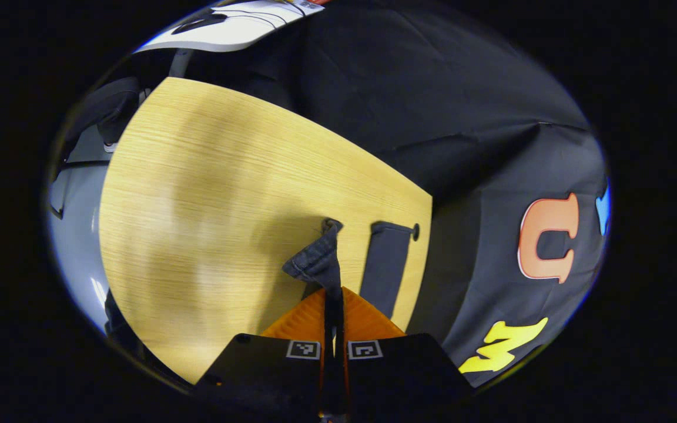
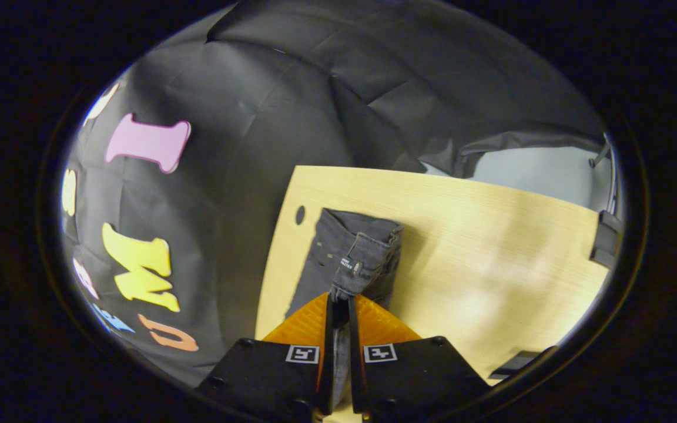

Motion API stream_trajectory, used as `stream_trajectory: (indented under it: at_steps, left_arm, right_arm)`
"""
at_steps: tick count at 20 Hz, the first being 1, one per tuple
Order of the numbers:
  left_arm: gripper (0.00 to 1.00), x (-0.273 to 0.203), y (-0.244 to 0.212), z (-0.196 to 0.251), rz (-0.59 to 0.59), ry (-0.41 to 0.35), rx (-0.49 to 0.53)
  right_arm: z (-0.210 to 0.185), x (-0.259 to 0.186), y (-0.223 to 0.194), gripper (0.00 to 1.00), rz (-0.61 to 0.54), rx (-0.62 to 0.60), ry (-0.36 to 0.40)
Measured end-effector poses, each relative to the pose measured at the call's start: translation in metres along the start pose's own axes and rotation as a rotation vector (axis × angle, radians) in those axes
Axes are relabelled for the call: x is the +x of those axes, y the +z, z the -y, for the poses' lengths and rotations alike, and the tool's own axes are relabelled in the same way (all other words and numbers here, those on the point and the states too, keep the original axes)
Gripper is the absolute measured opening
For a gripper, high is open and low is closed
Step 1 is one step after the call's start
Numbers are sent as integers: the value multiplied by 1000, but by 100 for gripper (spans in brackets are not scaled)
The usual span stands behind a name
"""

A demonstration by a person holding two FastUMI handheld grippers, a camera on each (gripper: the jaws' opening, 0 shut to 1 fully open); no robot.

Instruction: Grasp the waist and the cuffs of the jeans and fold them to make the two legs overlap; first hold the waist and fold one-third of the jeans toward the cuffs, then hold the cuffs and fold the remaining one-third in the same direction to finish folding.

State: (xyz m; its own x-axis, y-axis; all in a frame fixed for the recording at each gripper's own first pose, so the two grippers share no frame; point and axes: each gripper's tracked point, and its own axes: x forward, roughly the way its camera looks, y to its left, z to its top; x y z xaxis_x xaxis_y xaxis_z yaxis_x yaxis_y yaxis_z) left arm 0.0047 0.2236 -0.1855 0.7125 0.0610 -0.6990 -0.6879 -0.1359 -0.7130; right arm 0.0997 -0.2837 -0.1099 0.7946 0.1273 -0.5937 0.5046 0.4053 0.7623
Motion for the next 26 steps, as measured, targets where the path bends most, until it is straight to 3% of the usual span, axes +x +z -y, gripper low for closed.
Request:
stream_trajectory:
  at_steps: [4,7,12,16,20,23,26]
  left_arm:
    - [4,37,3,55,9,-18,-46]
    - [3,72,3,83,9,-5,-39]
    - [4,132,-3,114,4,55,22]
    - [3,194,-16,140,-1,94,149]
    - [3,243,-26,139,-2,152,209]
    - [3,256,-25,133,18,183,266]
    - [4,251,-23,138,23,179,348]
  right_arm:
    - [-57,38,12,13,-22,0,78]
    - [-87,71,19,13,-27,-1,94]
    - [-95,127,33,13,-35,12,63]
    - [-94,171,41,13,-39,-26,19]
    - [-77,214,45,13,-39,-42,-31]
    - [-70,229,45,9,-29,-38,-52]
    - [-77,227,41,18,-14,-47,-37]
